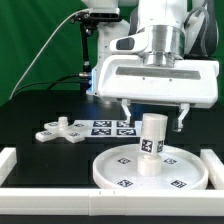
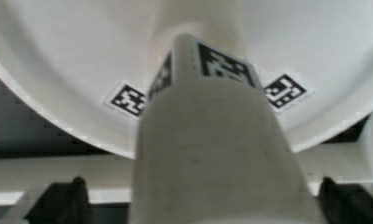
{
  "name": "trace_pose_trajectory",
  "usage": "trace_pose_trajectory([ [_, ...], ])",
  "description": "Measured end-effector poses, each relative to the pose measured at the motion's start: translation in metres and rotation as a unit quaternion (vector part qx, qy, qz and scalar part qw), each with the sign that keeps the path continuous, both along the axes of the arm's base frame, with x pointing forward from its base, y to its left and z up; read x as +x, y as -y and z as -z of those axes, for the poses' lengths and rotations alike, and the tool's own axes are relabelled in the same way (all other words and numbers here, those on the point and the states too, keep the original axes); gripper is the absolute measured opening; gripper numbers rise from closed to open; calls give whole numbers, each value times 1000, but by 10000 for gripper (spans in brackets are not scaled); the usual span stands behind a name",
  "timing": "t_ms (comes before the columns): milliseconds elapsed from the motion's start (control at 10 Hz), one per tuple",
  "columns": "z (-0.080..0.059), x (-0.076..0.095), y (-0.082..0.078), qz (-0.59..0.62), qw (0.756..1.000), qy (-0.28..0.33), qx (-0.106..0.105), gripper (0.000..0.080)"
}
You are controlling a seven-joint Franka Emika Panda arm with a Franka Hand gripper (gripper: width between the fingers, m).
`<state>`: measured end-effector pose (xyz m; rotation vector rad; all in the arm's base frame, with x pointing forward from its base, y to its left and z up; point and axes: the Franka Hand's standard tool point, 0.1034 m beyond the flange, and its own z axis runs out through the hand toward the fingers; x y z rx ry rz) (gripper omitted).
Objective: Assemble round table
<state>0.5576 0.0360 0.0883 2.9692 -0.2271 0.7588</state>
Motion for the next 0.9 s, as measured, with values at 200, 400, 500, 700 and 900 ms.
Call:
trace_pose_trajectory([
  [200, -6, 0, 7, 16, 999, -36, 22, 645],
  [400, -3, -3, 5, 28, 991, -121, 48, 649],
  [500, -1, -5, 1, 30, 988, -140, 54, 649],
  [700, 2, -10, -6, 31, 972, -223, 70, 649],
  [900, 6, -8, -11, 24, 971, -228, 61, 649],
])
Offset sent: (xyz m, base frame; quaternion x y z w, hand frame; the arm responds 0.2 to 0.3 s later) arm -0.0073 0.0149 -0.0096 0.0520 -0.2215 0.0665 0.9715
